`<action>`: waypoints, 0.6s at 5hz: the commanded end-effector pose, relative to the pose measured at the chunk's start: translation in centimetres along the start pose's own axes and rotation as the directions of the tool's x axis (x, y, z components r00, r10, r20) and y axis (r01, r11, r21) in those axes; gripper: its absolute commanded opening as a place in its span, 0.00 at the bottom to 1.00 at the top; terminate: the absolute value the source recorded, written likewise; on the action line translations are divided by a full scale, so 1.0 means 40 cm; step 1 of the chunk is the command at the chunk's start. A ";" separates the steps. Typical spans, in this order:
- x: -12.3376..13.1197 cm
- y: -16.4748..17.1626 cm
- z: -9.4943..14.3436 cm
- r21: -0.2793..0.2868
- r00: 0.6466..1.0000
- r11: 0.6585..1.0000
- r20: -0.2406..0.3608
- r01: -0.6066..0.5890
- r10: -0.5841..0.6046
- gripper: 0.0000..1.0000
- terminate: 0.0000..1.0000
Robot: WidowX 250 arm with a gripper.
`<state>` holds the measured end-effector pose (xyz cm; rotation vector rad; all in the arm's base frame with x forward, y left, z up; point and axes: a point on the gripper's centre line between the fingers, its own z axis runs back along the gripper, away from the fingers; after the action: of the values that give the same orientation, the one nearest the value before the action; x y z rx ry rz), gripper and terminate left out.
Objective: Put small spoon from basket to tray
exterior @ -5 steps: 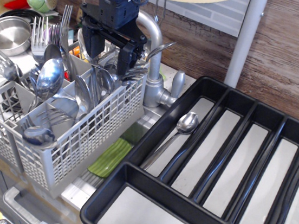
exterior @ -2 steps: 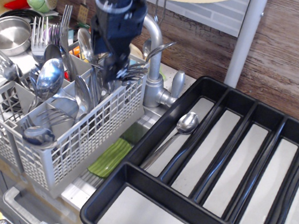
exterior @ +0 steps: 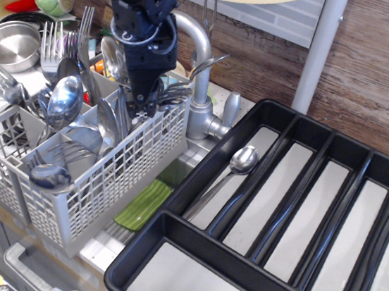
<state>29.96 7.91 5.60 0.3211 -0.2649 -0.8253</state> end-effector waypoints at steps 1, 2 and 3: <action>0.002 0.039 -0.004 0.046 0.998 0.997 0.029 0.058 -0.060 1.00 0.00; 0.001 0.039 -0.025 0.043 0.998 0.998 0.040 0.052 -0.053 1.00 0.00; 0.004 0.040 -0.034 0.045 0.997 0.998 0.047 0.052 -0.054 0.00 0.00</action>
<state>30.95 8.58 4.04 0.3266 -0.2969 -0.8798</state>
